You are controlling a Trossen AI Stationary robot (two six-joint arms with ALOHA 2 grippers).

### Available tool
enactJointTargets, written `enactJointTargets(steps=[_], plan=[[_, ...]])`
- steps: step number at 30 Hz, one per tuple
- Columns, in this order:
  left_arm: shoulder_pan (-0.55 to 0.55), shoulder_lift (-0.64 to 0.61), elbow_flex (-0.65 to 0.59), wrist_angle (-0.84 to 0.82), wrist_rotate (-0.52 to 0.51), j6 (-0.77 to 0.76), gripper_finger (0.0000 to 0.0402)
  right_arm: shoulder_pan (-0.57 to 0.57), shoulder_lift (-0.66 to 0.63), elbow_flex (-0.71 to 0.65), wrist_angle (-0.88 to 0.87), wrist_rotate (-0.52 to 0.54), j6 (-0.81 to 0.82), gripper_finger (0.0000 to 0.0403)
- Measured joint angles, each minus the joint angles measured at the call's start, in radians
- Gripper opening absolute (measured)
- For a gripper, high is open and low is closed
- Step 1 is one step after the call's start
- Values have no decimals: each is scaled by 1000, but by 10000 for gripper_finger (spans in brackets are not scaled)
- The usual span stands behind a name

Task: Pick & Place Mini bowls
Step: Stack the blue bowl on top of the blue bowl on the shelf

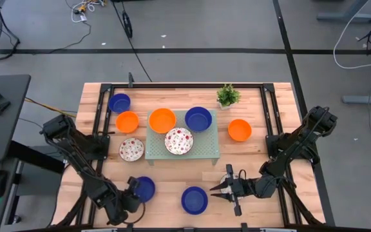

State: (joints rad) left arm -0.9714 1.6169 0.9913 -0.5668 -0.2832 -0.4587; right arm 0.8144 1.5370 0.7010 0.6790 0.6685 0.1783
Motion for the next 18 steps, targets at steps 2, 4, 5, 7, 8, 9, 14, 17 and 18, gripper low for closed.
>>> enactJointTargets(steps=[2, 4, 5, 7, 8, 9, 14, 17, 18], plan=[[5, 0, 50, -5, 2, 47, 6, -23, 9, 0, 43, -18, 0, 81], [16, 0, 107, -6, 1, 86, 6, -58, 28, 5, 73, -88, -17, 81], [24, 0, 136, -6, 1, 111, 6, -80, 40, 17, 73, -141, -27, 81], [41, 0, 185, -6, -3, 176, 5, -128, 66, 62, 67, -262, -53, 81], [49, 0, 208, -7, -2, 214, 4, -150, 81, 94, 56, -317, -79, 82], [58, 0, 225, -6, -4, 251, 4, -173, 95, 133, 35, -376, -110, 84], [104, 0, 255, -7, -1, 376, 4, -261, 156, 377, -245, -570, -228, 115], [128, 0, 255, -8, -1, 433, 4, -293, 209, 522, -457, -610, -265, 146], [135, 0, 255, -6, -1, 447, 4, -301, 231, 567, -518, -626, -279, 157]])
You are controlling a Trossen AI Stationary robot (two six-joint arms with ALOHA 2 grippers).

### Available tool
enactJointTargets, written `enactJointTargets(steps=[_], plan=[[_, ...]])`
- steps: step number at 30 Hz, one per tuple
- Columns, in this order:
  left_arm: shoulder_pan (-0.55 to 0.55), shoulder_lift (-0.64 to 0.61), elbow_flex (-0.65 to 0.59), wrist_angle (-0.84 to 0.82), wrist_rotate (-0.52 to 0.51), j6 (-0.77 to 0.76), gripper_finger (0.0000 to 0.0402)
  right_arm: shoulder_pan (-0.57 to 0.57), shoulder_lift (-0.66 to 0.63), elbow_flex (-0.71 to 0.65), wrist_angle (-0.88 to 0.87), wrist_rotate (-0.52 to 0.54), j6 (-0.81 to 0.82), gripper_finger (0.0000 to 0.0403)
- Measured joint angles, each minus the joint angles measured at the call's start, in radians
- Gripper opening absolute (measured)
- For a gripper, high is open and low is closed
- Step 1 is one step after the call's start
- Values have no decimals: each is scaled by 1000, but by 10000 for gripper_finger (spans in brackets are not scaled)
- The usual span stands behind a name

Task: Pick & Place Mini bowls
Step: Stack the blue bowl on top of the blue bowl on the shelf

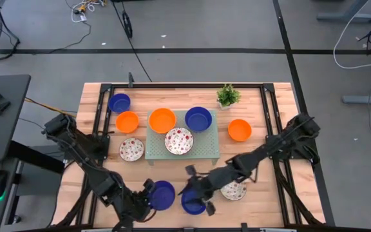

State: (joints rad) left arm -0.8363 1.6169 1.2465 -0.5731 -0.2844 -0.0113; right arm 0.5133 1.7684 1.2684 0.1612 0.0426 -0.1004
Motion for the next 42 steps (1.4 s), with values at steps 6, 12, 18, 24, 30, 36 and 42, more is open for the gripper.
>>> enactJointTargets(steps=[6, 12, 18, 24, 30, 36, 42], plan=[[29, 0, 0, -1, -13, 38, 5, -17, 123, 169, -176, -44, -135, 197], [33, 0, 0, 6, -34, 57, 5, -17, 157, 217, -221, -44, -162, 193], [33, 0, 0, 21, -54, 72, 7, -25, 157, 217, -240, -41, -144, 168], [45, 0, 0, 33, -79, 84, 6, -39, 157, 217, -277, -40, -144, 147], [72, 0, 0, 34, -82, 84, 9, -39, 157, 217, -296, -42, -144, 135], [83, 0, 0, 39, -95, 84, 8, -39, 157, 217, -324, -44, -145, 112], [83, 0, 0, 48, -120, 84, 9, -39, 157, 217, -341, -43, -152, 83]])
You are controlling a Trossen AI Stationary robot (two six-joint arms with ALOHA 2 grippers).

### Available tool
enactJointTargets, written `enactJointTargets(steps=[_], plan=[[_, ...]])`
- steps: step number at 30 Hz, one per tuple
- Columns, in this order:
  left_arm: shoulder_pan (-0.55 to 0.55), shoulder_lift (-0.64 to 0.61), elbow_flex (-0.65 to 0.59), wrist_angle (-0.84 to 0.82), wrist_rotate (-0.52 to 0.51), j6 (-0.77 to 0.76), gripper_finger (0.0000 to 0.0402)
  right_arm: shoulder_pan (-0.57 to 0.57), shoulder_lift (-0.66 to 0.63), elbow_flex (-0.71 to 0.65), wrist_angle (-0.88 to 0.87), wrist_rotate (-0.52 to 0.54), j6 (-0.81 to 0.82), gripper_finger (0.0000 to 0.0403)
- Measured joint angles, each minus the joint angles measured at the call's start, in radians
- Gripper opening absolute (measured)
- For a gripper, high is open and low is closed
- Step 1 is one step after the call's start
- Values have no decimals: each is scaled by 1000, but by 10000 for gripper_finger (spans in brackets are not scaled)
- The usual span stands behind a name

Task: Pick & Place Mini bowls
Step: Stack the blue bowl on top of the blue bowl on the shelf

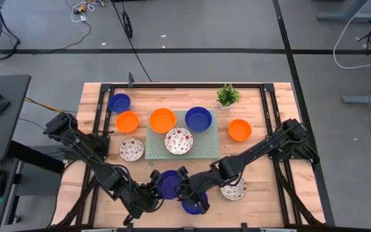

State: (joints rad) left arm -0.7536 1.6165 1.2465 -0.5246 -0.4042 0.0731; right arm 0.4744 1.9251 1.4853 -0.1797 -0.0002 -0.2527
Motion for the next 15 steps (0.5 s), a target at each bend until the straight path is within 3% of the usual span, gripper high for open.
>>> enactJointTargets(steps=[8, 15], plan=[[0, 0, -1, 30, -26, 1, 17, 1, 0, 0, -37, 4, -18, 14], [-6, -3, 38, 39, -38, 2, 24, 18, -1, 0, -44, 23, -26, 5]])
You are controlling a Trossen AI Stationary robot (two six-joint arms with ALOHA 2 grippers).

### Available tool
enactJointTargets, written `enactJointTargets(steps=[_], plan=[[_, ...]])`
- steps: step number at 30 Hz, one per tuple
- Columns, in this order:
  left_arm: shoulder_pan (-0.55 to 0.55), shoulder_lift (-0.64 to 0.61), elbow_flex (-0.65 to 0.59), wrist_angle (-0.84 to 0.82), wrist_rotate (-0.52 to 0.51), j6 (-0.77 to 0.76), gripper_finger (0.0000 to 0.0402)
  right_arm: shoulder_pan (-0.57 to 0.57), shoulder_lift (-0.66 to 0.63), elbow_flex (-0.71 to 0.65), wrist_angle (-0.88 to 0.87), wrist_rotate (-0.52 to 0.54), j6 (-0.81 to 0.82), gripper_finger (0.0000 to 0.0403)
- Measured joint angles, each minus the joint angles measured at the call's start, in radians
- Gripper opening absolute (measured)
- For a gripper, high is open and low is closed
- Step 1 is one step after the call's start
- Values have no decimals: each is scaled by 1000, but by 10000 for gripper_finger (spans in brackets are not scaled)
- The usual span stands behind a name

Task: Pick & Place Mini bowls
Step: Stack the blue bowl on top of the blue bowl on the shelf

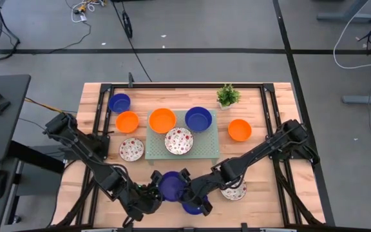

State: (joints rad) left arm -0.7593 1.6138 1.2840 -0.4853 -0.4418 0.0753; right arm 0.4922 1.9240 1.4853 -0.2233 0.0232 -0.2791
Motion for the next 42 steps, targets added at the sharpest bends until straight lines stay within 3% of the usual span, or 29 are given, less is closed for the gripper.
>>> enactJointTargets(steps=[6, 10, 13, 19, 23, 27, 33, 37, 42], plan=[[-45, -6, 114, -71, 26, 3, 78, 33, 3, -2, -4, -39, -33, 3], [-84, -11, 187, -258, 24, -90, 118, 58, -12, -2, -6, -39, -44, 3], [-122, -39, 173, -366, -21, -205, 132, 84, -53, -2, -6, -15, -70, 2], [-232, -121, -11, -366, -208, -399, 128, 132, -190, -2, -12, 256, -130, 2], [-304, -173, -155, -310, -379, -513, 118, 49, -298, 0, -104, 389, -92, 2], [-346, -210, -268, -277, -517, -613, 115, -144, -385, 0, -267, 344, 10, 2], [-342, -229, -312, -273, -553, -659, 115, -432, -399, -1, -437, 174, 55, 2], [-331, -229, -308, -269, -553, -659, 115, -517, -389, -2, -493, 90, 54, 2], [-330, -229, -308, -271, -552, -658, 115, -517, -390, -1, -515, 50, 77, 2]])
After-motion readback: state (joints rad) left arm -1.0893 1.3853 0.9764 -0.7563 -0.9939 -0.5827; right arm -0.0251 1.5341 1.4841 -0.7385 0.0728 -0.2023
